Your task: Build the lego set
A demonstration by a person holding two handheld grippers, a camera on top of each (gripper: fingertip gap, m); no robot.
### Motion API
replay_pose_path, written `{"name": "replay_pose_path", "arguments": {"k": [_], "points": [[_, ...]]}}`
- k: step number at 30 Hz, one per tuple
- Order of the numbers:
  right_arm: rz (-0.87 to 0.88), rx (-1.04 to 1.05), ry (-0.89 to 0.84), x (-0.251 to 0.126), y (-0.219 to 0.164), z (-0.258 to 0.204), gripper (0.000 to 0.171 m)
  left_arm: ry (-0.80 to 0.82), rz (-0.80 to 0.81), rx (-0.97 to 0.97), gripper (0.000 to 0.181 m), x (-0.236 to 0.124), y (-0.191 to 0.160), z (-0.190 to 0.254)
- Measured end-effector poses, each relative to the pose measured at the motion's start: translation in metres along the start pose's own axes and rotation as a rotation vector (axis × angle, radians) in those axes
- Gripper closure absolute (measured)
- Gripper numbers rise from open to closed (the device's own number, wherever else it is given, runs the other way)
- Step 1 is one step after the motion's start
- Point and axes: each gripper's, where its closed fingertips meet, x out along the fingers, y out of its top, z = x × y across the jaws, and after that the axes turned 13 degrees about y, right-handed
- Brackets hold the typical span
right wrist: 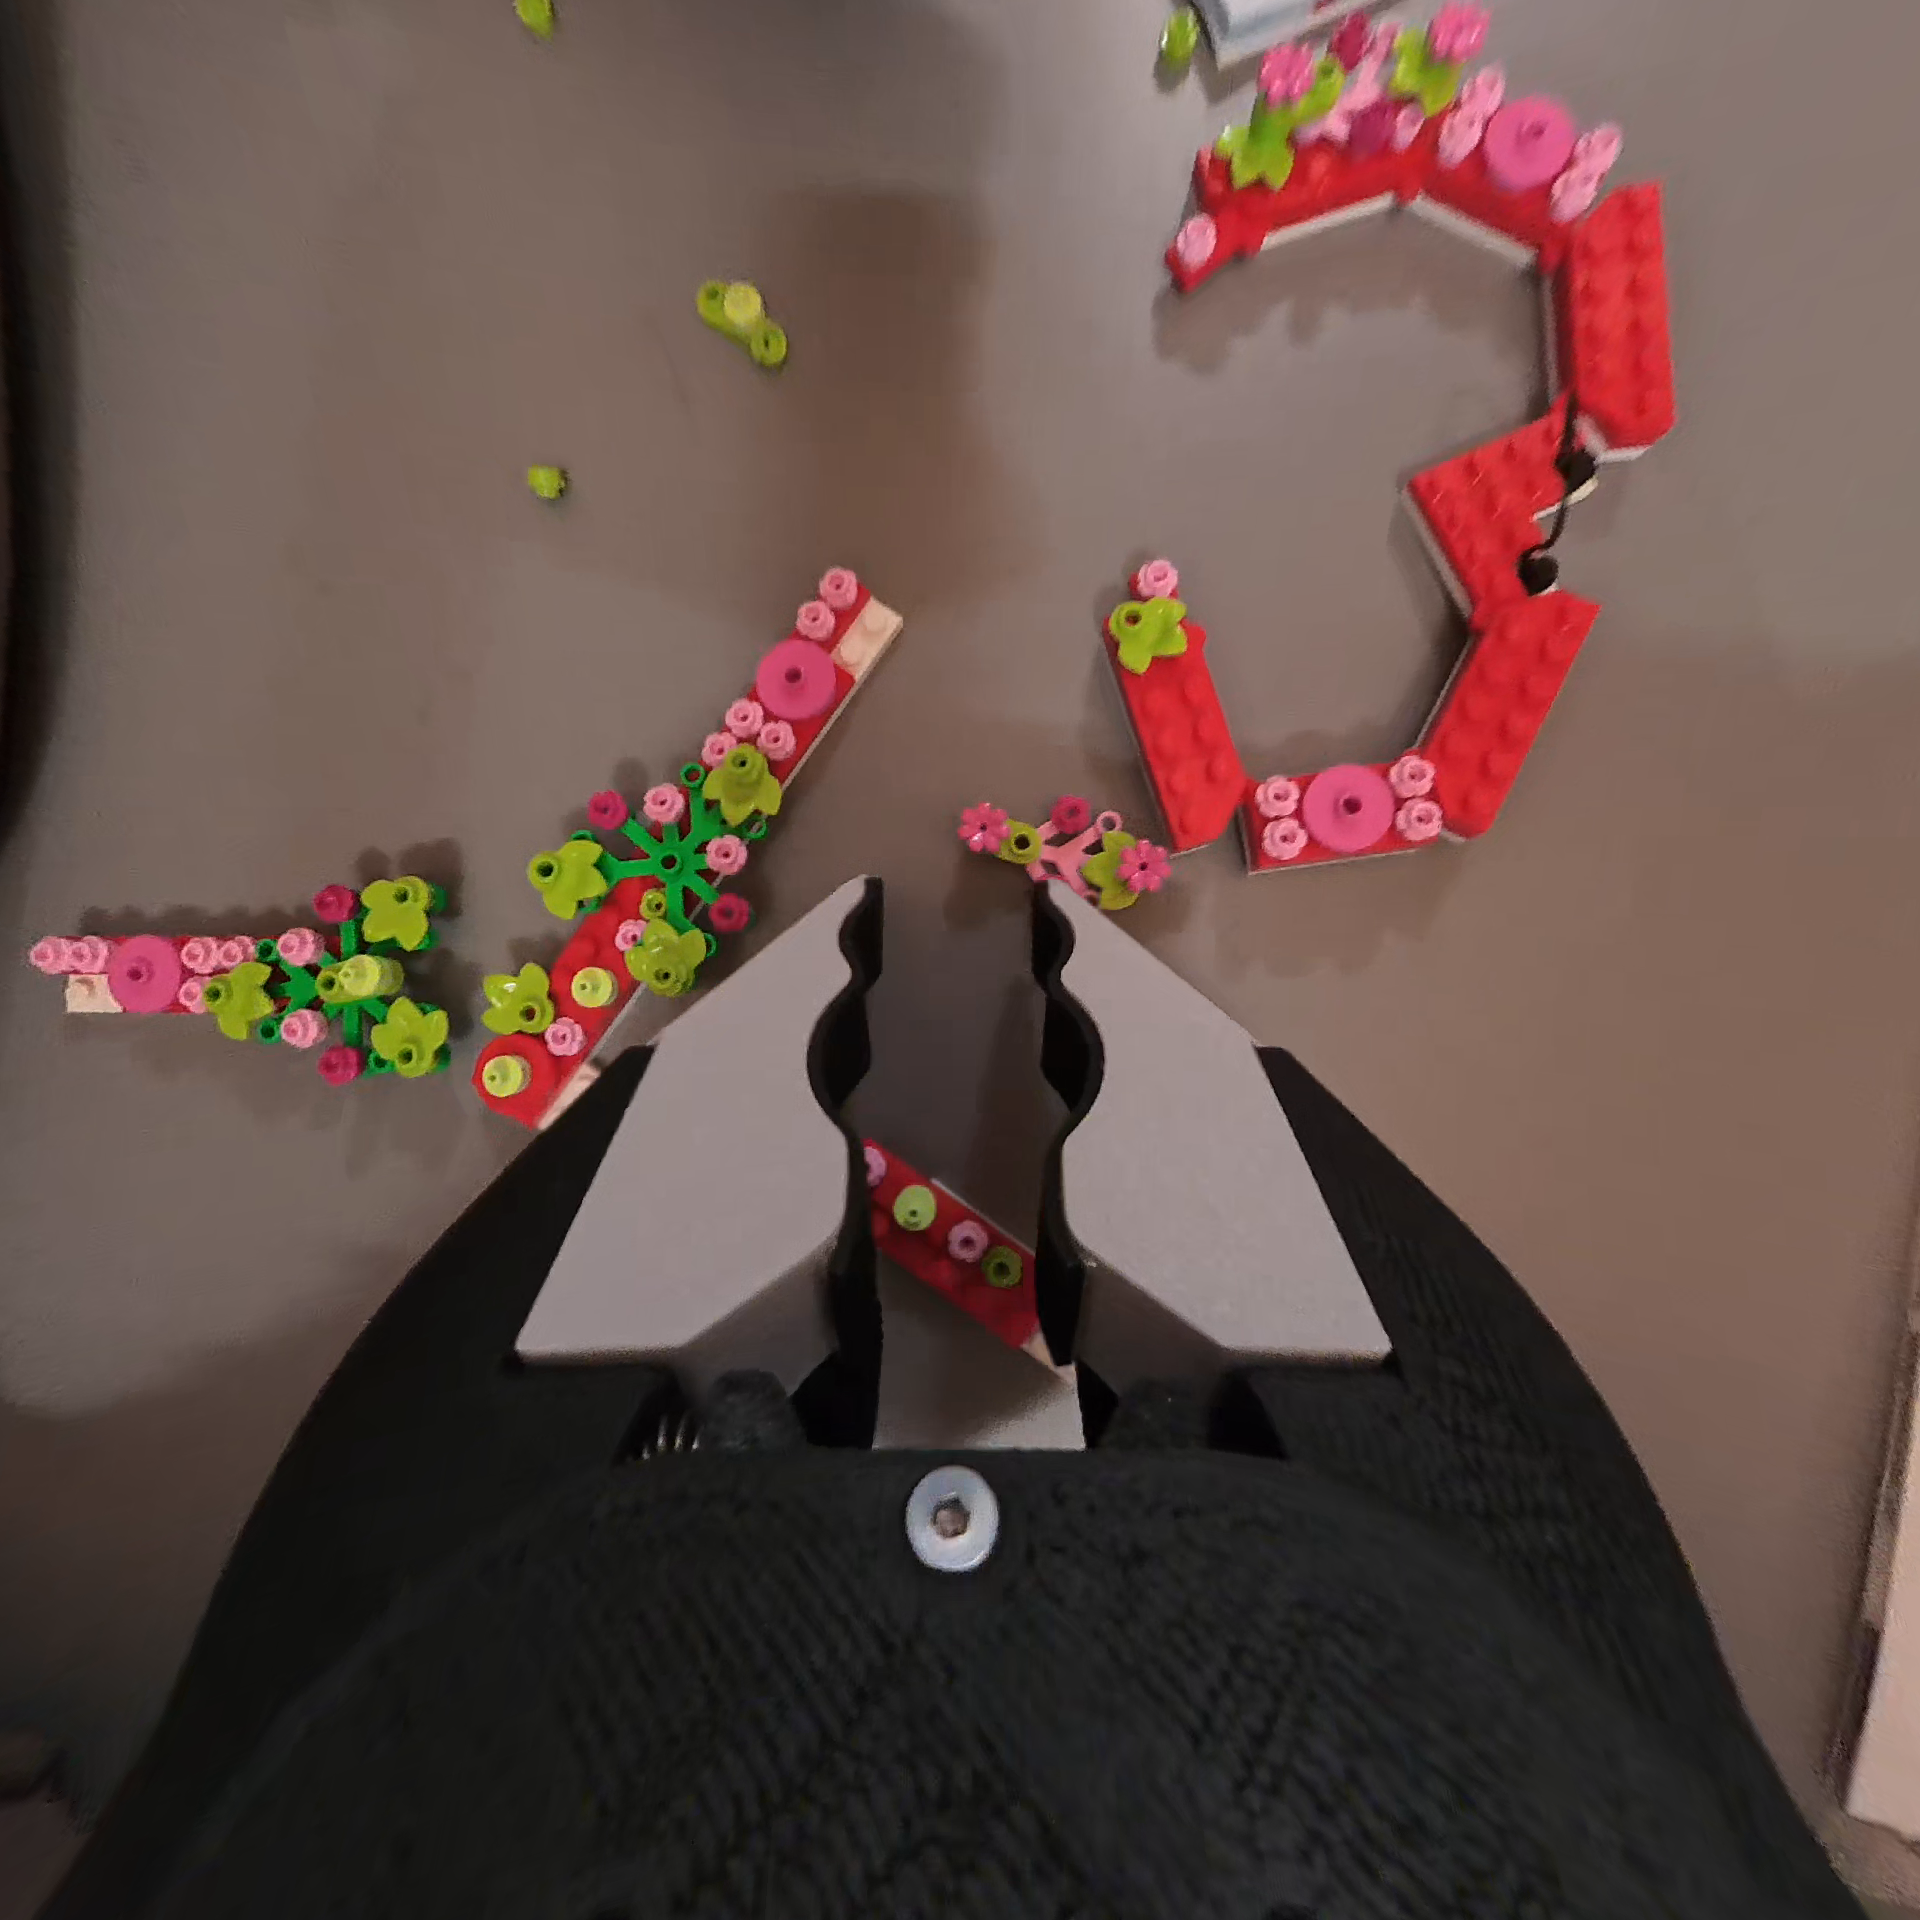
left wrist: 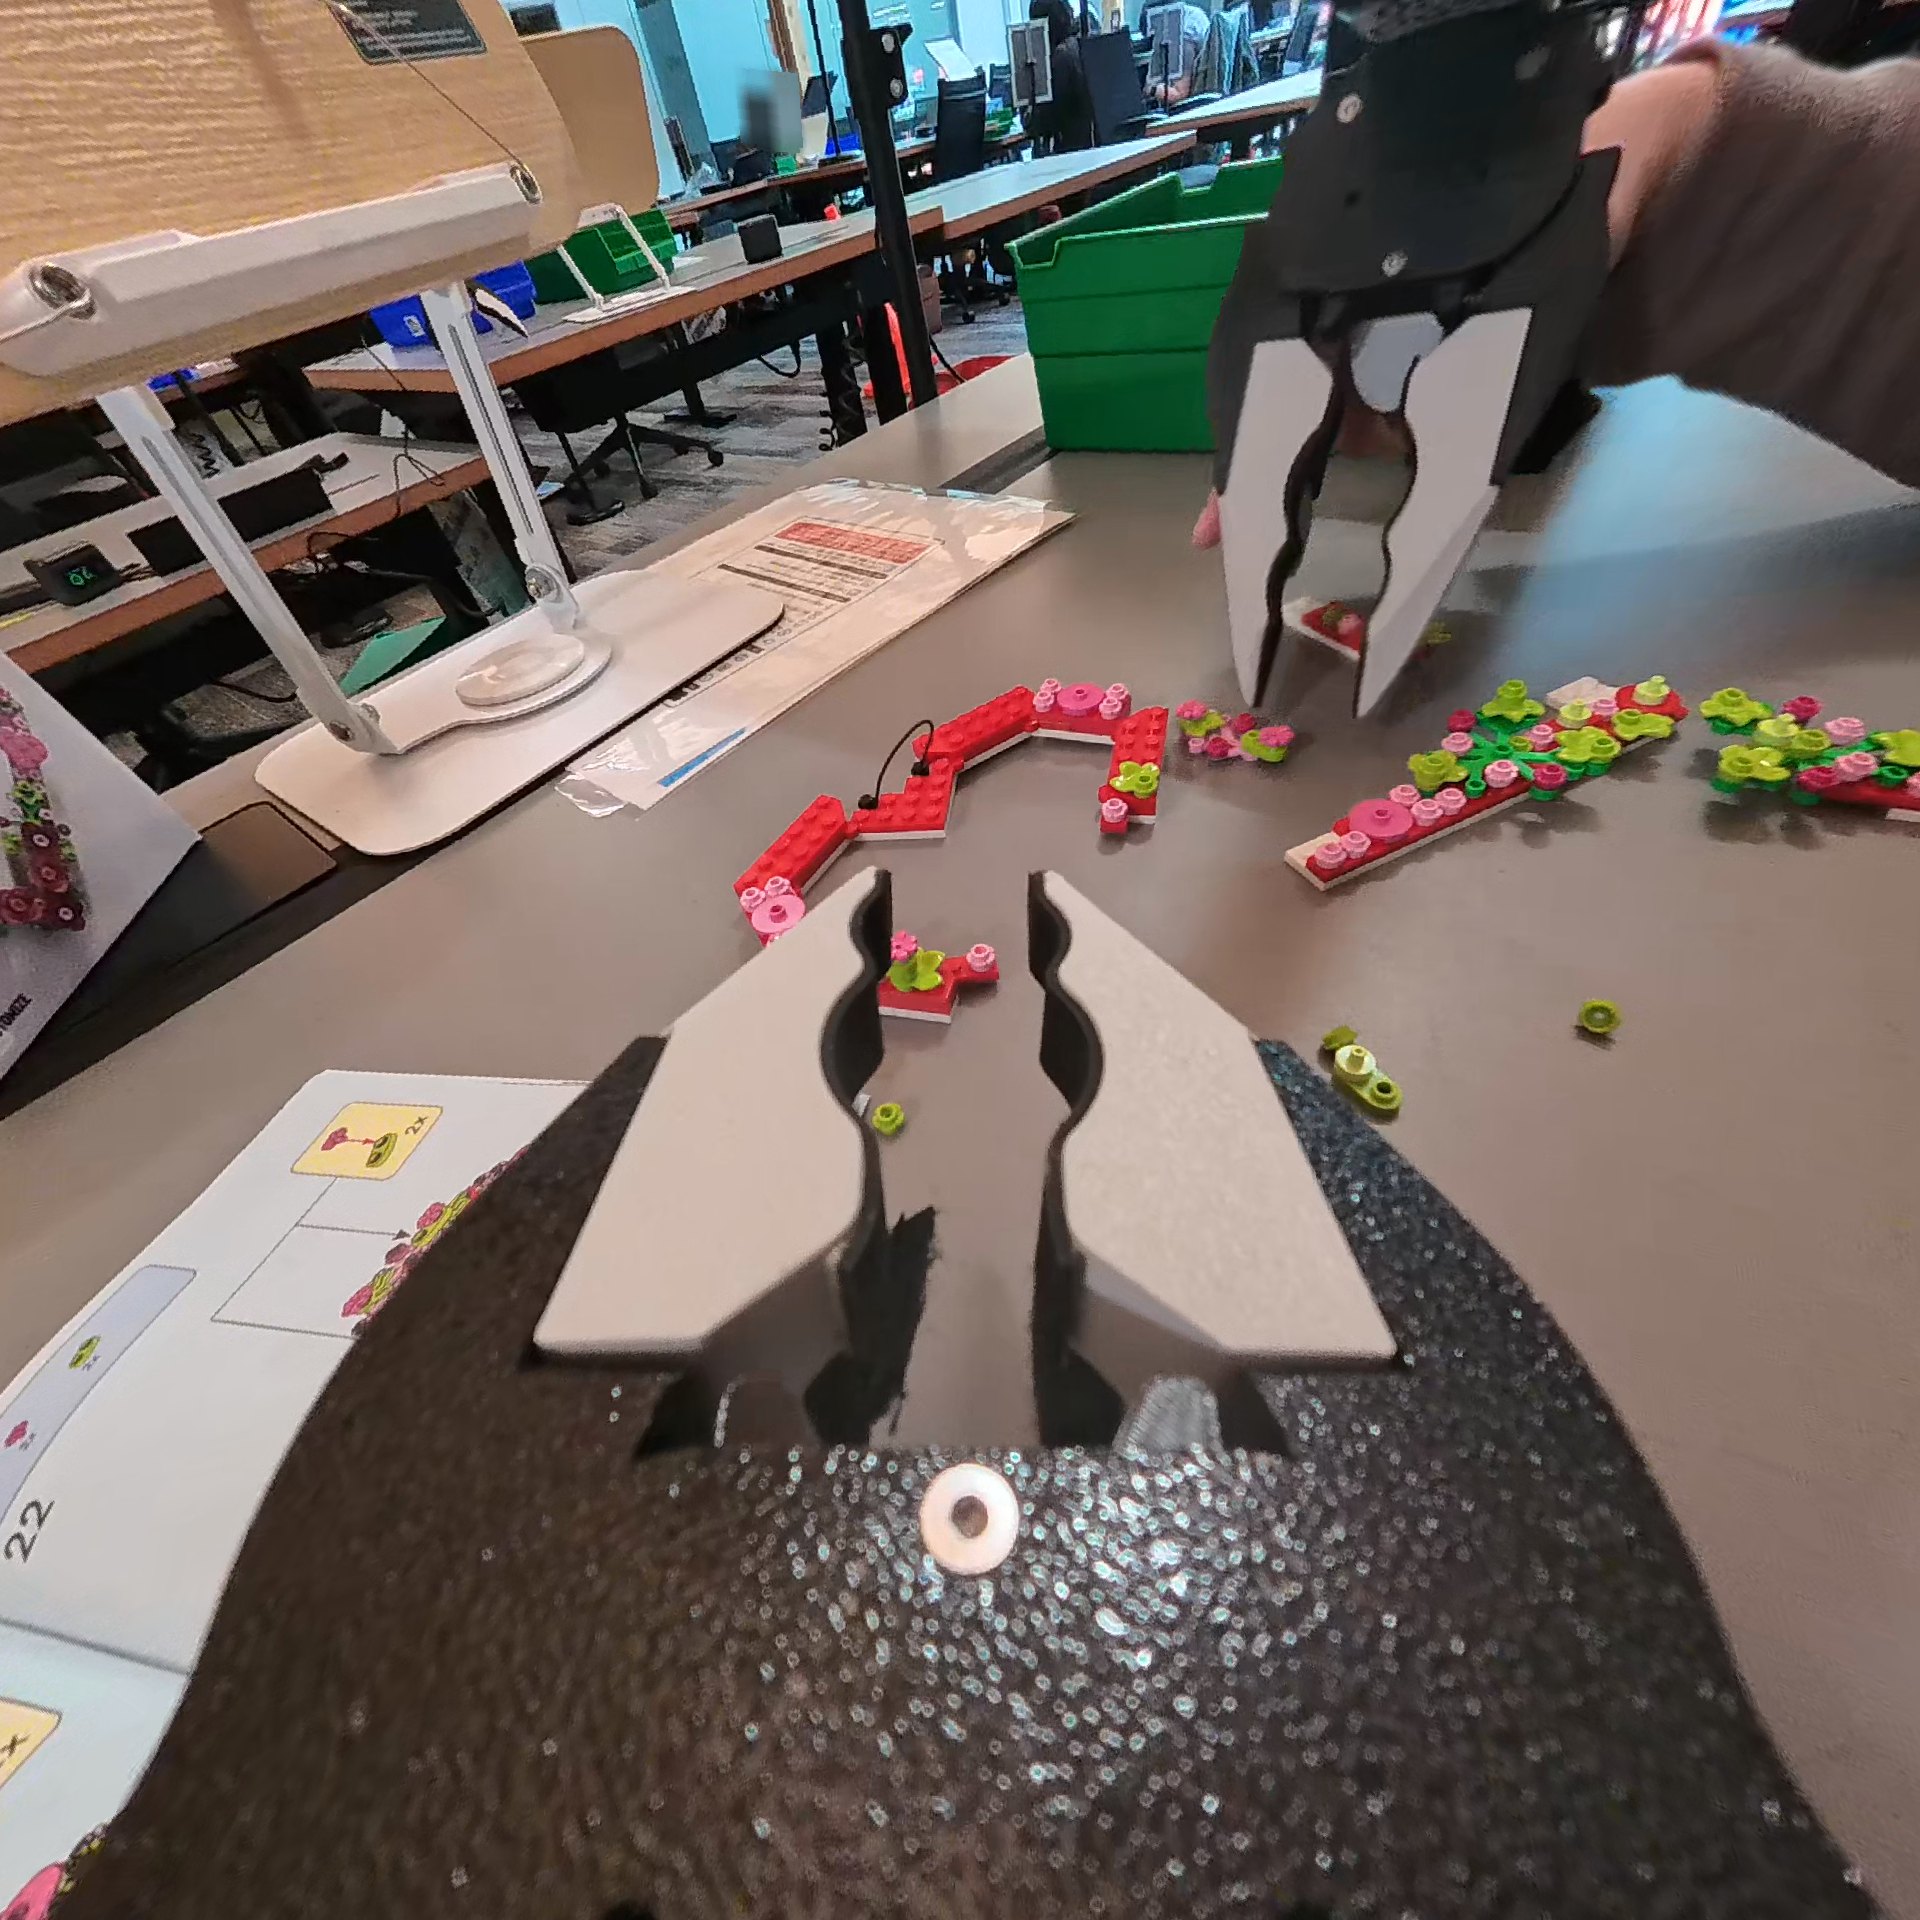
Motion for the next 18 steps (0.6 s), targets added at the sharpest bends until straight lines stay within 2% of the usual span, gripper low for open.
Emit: {"name": "replay_pose_path", "arguments": {"k": [3, 7, 14, 18], "points": [[0.053, -0.002, -0.028, -0.007, 0.002, 0.008, 0.148, -0.001, 0.002, -0.001, 0.158, 0.000, 0.001, 0.000], [-0.004, 0.020, 0.025, -0.001, -0.011, 0.003, 0.157, -0.007, -0.003, 0.001, 0.158, 0.000, 0.000, 0.001], [0.082, -0.118, 0.076, 0.016, 0.019, -0.012, 0.143, -0.010, -0.006, 0.007, 0.158, 0.000, -0.001, 0.002], [0.092, -0.194, -0.056, 0.009, 0.024, 0.005, 0.144, -0.014, -0.006, 0.005, 0.158, 0.001, -0.001, 0.003]]}}
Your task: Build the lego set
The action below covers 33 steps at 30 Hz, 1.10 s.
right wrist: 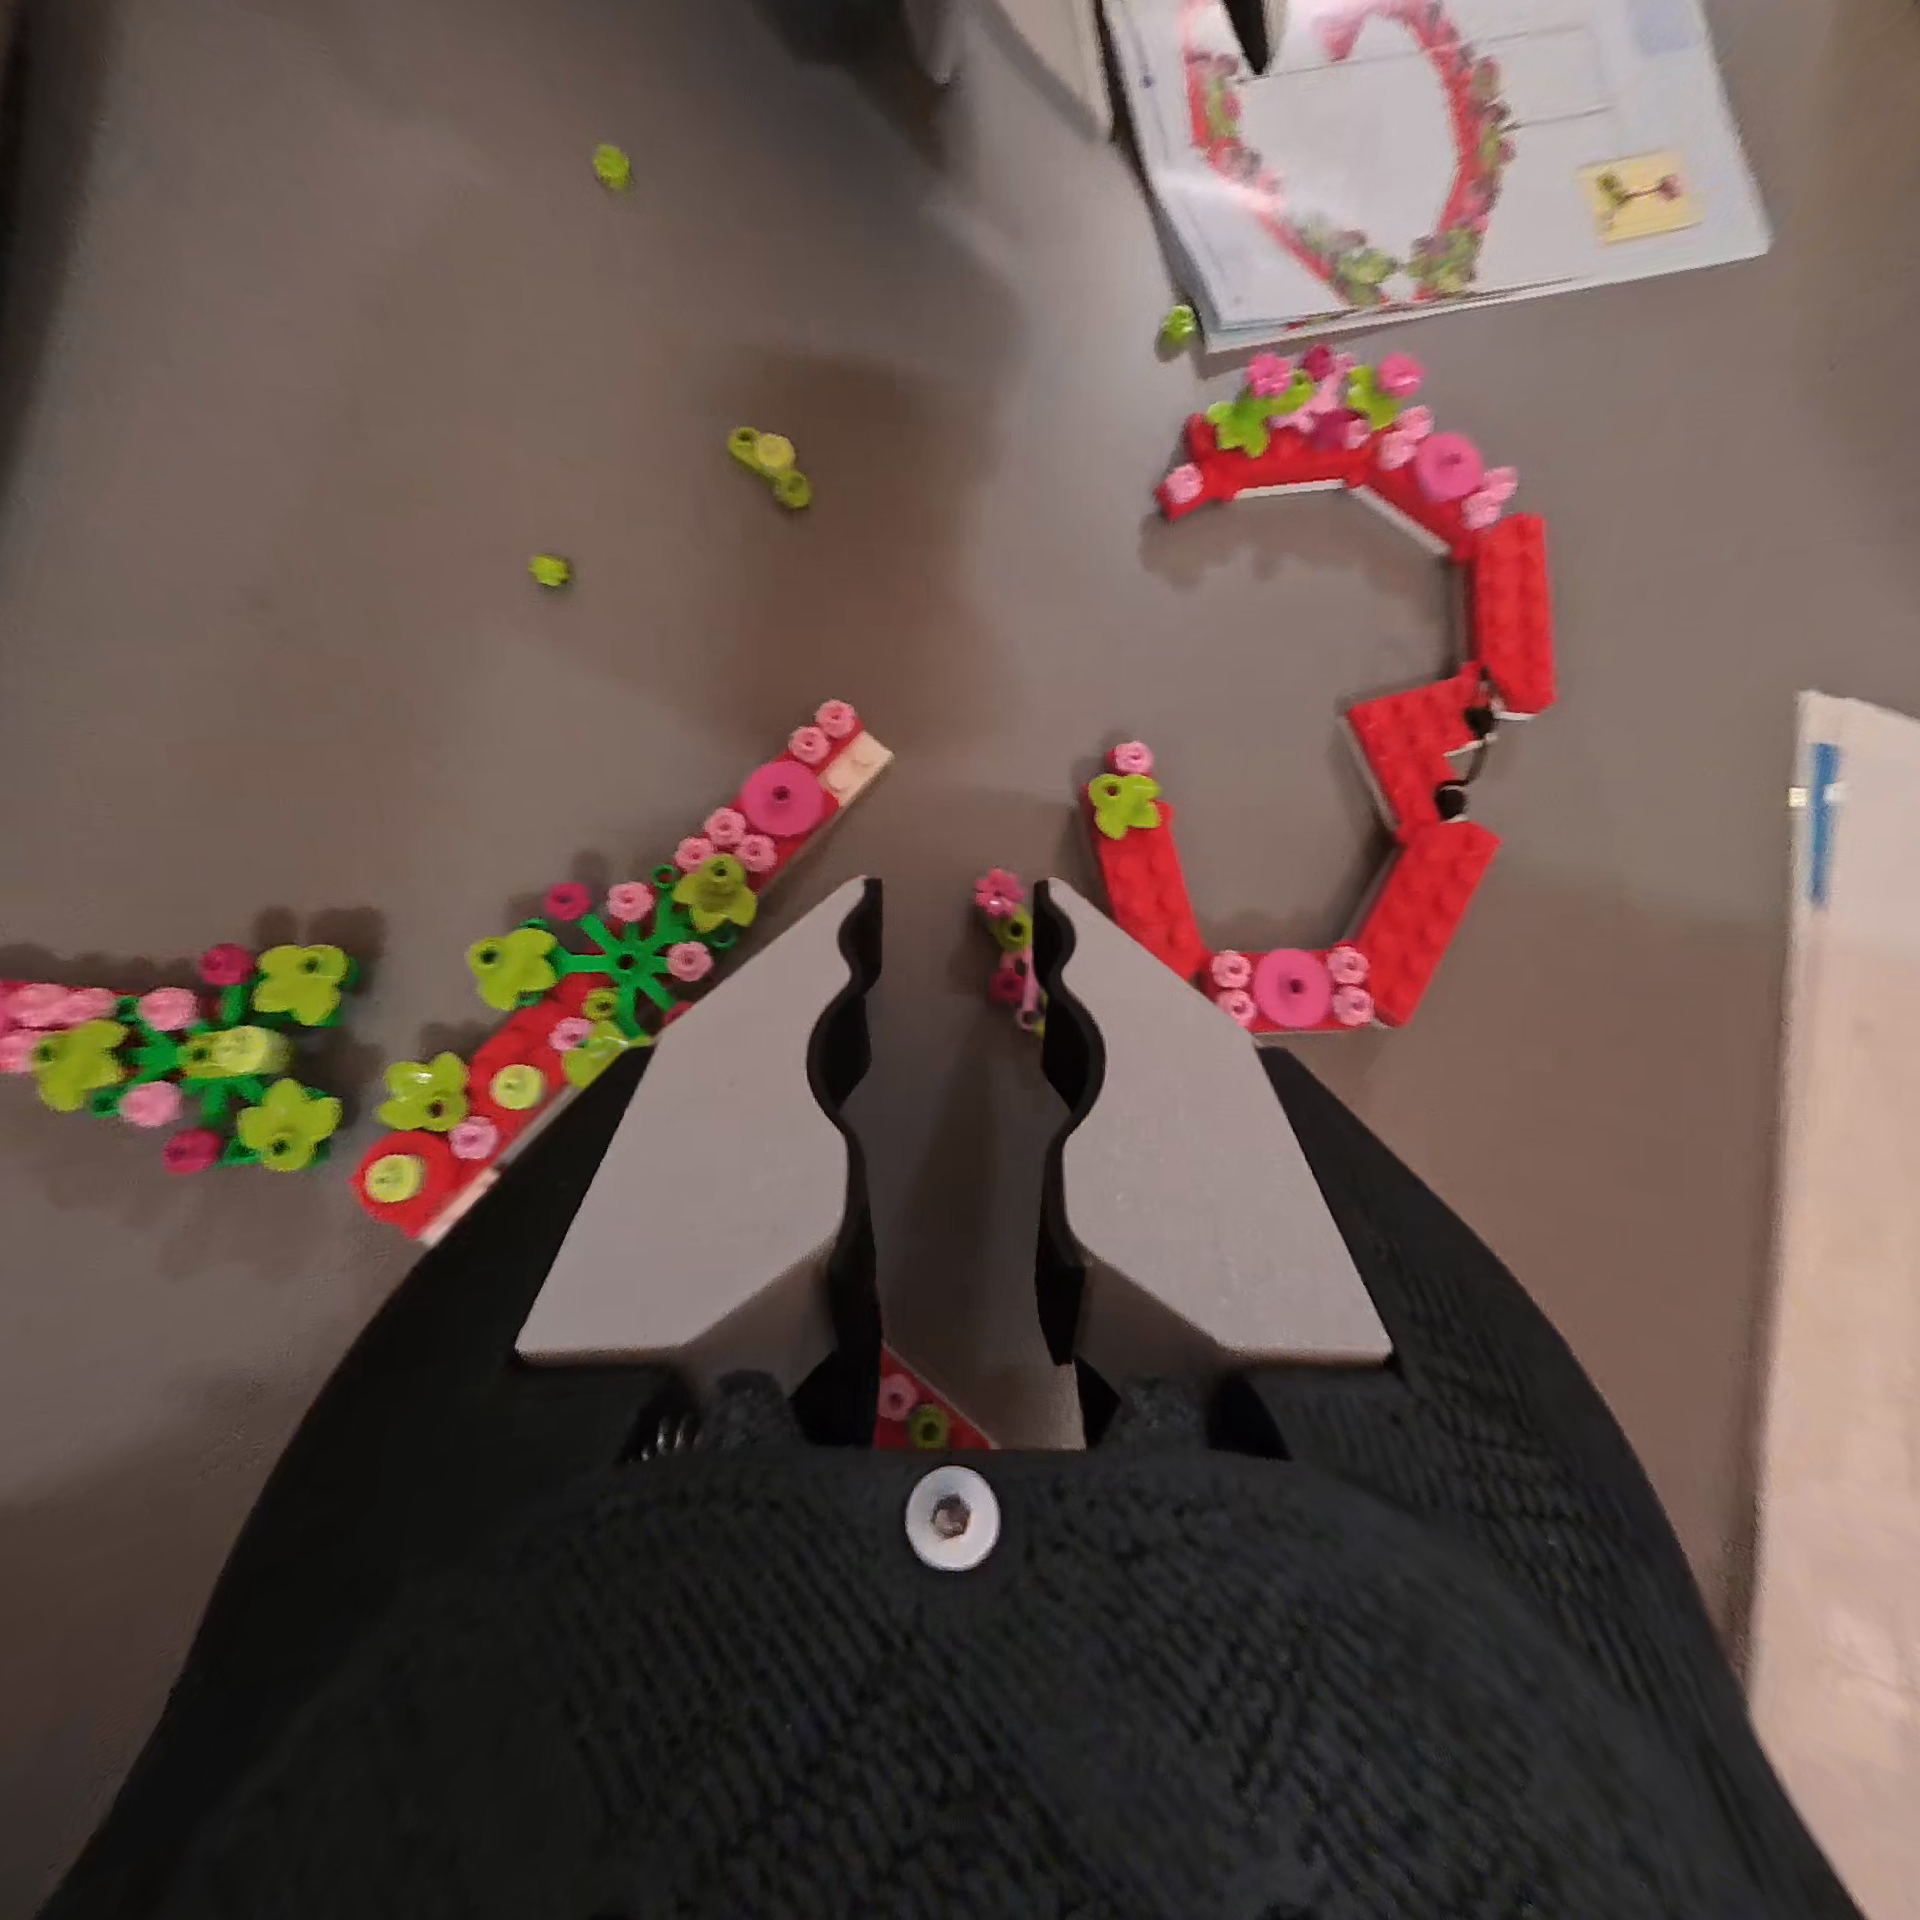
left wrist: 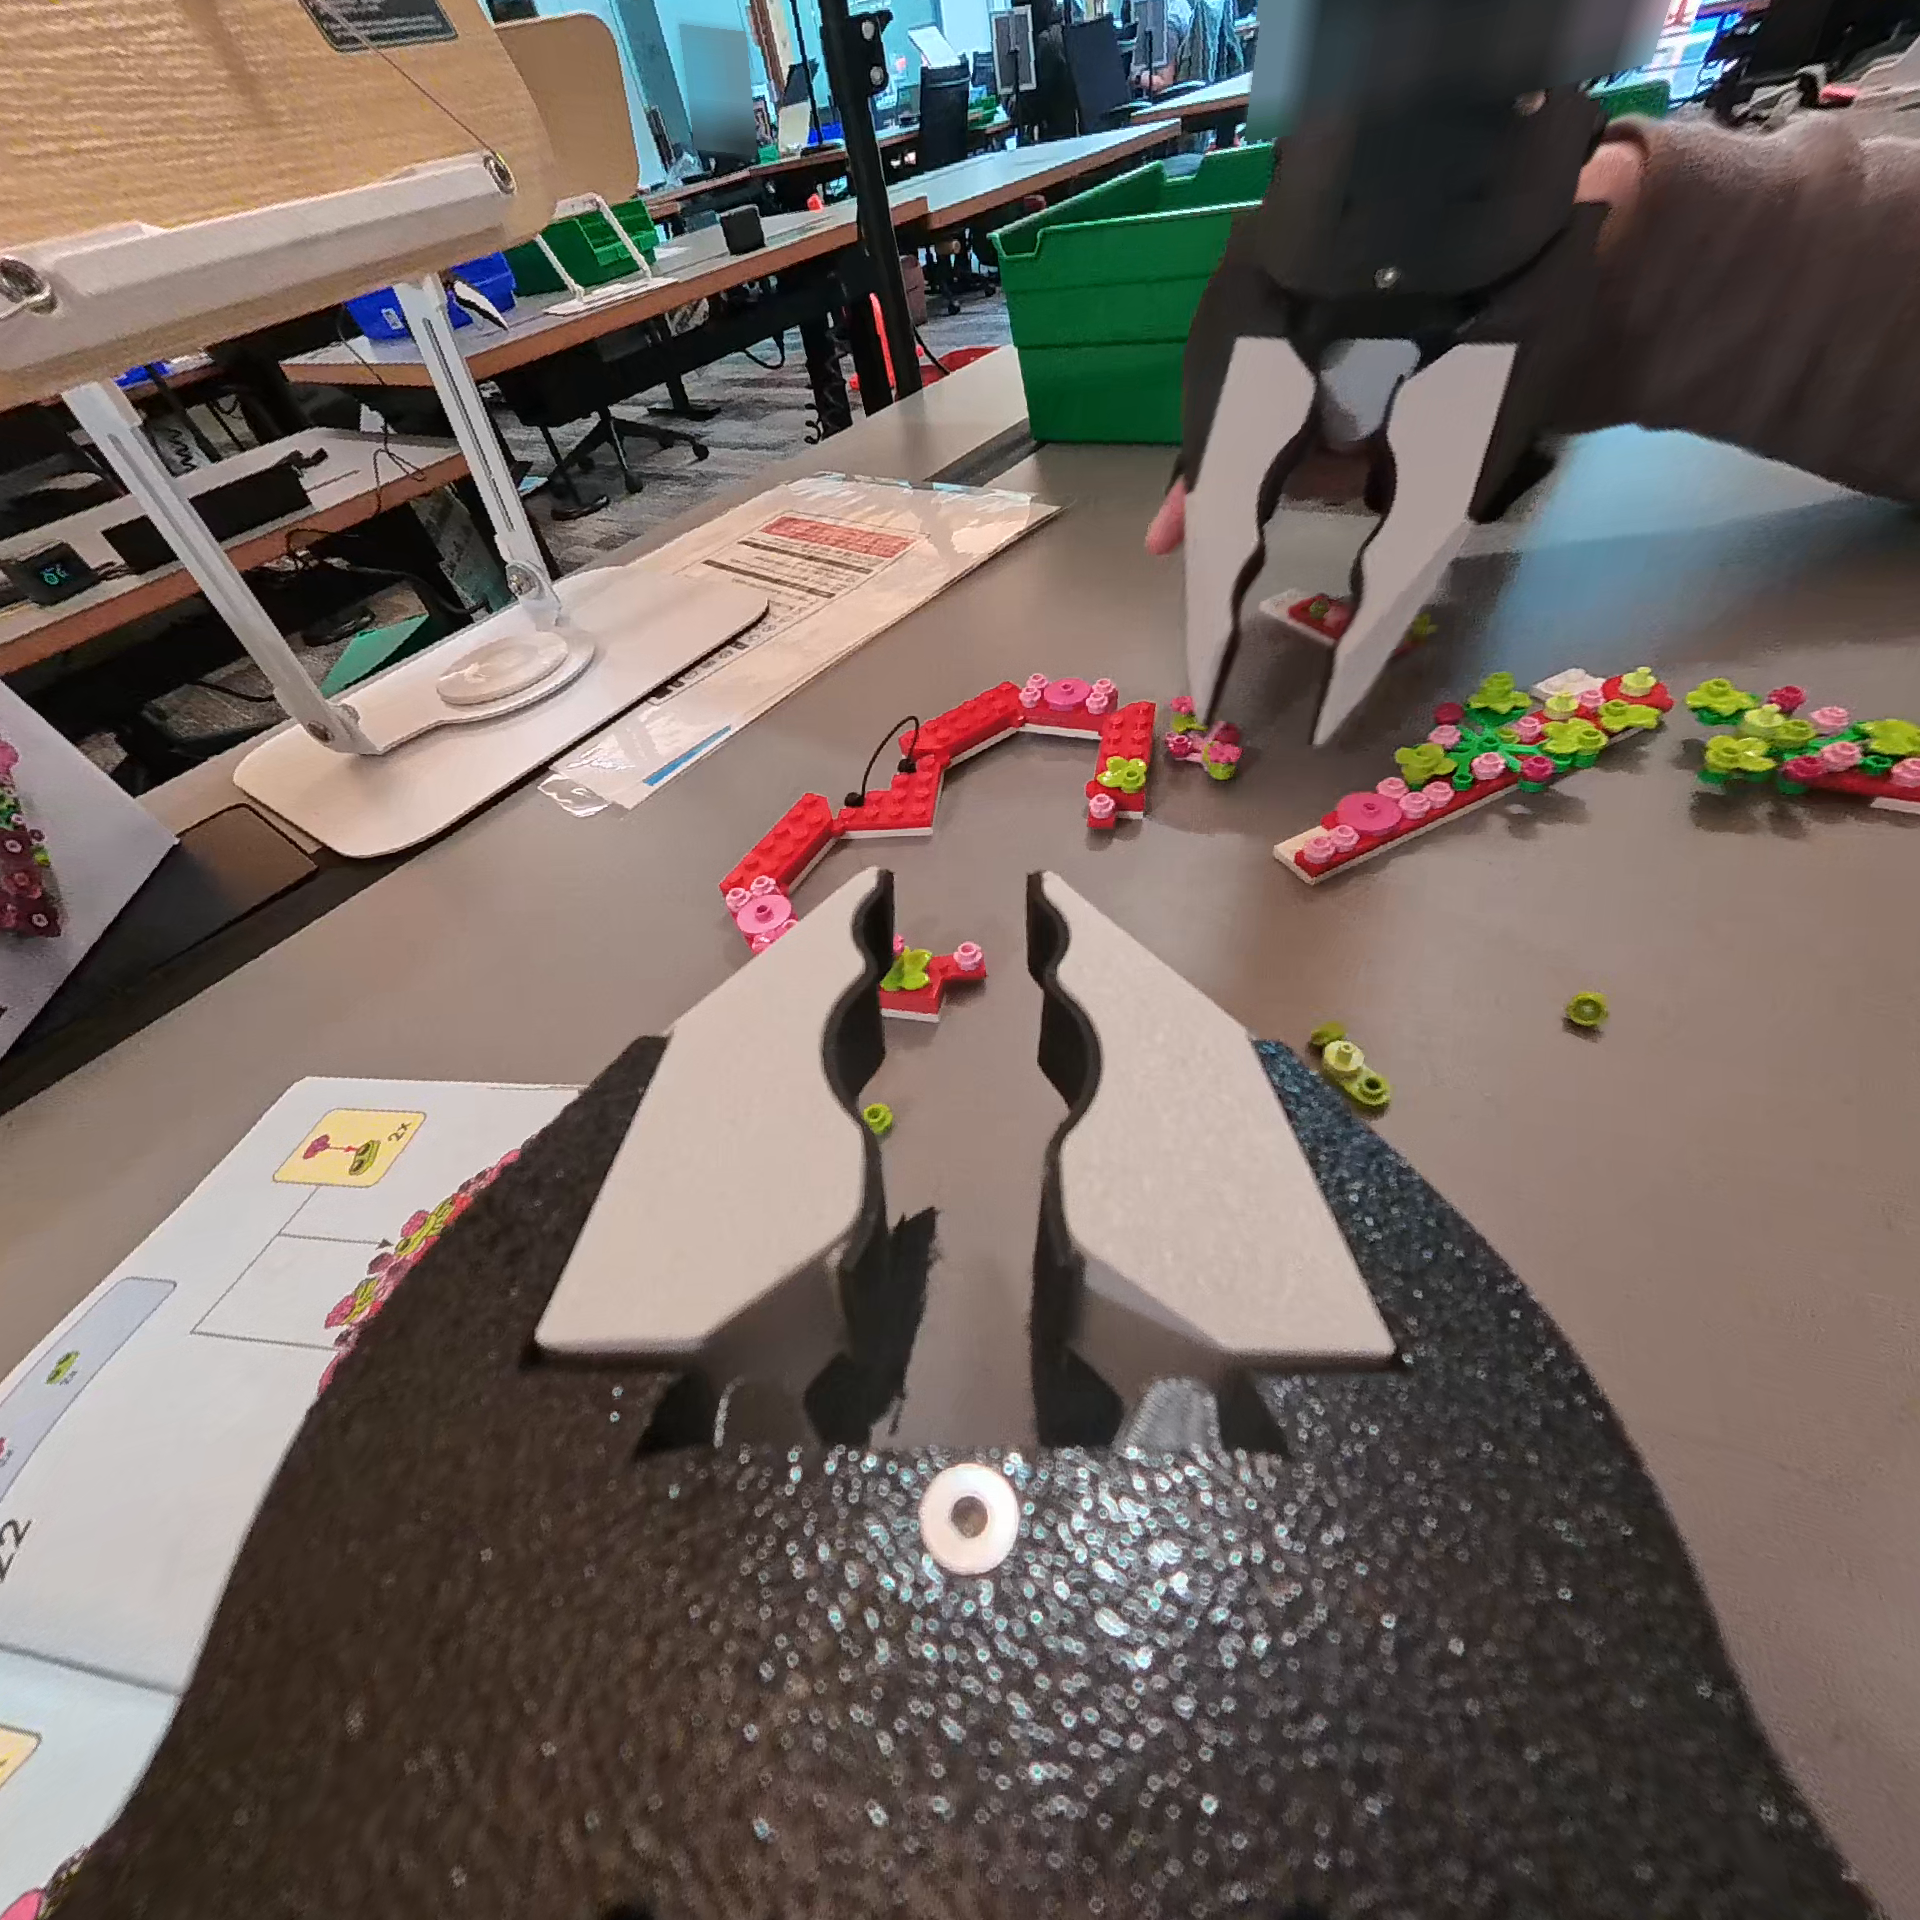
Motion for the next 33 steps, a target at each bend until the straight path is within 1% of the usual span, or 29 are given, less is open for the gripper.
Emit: {"name": "replay_pose_path", "arguments": {"k": [3, 6, 9, 11, 20, 23, 28, 30, 33], "points": [[-0.009, -0.039, -0.056, -0.002, -0.002, 0.009, 0.145, -0.004, 0.000, 0.005, 0.158, 0.000, 0.000, 0.002], [-0.026, -0.040, -0.049, 0.002, -0.006, 0.009, 0.148, -0.009, -0.001, 0.006, 0.158, 0.000, 0.000, 0.003], [-0.046, -0.029, -0.037, 0.006, -0.010, 0.008, 0.155, -0.013, 0.002, 0.002, 0.158, 0.000, 0.001, 0.004], [-0.028, -0.009, -0.034, 0.009, -0.007, 0.007, 0.162, -0.017, 0.003, 0.004, 0.158, 0.001, 0.002, 0.005], [0.046, 0.055, -0.054, 0.017, 0.014, 0.010, 0.163, -0.062, -0.007, 0.113, 0.158, 0.007, 0.002, 0.032], [0.085, 0.084, -0.074, 0.020, 0.025, 0.012, 0.162, -0.074, 0.000, 0.143, 0.158, 0.009, 0.006, 0.040], [0.081, 0.058, -0.075, 0.032, 0.038, 0.008, 0.149, -0.106, -0.030, 0.184, 0.158, 0.012, 0.000, 0.053], [0.082, 0.032, -0.070, 0.028, 0.040, 0.007, 0.146, -0.110, -0.045, 0.195, 0.158, 0.013, -0.001, 0.056], [0.082, 0.023, -0.100, 0.013, 0.034, 0.014, 0.144, -0.137, -0.074, 0.169, 0.158, 0.015, 0.002, 0.063]]}}
